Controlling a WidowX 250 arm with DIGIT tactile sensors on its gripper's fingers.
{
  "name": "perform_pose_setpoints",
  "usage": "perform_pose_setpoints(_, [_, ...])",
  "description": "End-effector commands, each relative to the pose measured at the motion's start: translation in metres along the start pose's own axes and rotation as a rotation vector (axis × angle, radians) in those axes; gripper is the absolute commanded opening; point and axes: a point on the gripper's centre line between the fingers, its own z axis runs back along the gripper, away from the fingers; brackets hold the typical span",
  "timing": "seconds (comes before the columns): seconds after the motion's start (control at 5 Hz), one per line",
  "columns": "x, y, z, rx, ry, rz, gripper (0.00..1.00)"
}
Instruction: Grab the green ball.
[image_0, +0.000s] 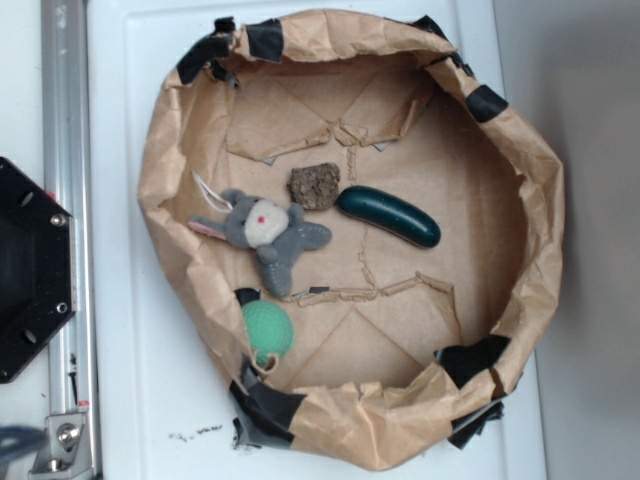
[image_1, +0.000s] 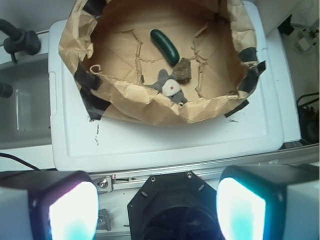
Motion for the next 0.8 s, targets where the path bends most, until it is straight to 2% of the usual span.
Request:
perform_pose_setpoints(0.0, [0.000,0.000,0.000,0.000,0.000,0.000,1.00])
perform_pose_setpoints(0.2, [0.033,0.018,-0.053,0.044,0.070,0.106,1.00])
perform_pose_setpoints(0.4, [0.077,0.007,-0.078,-0.077,0.085,0.317,1.00])
perform_pose_setpoints(0.6, [0.118,0.005,-0.099,-0.162,0.169,0.506,1.00])
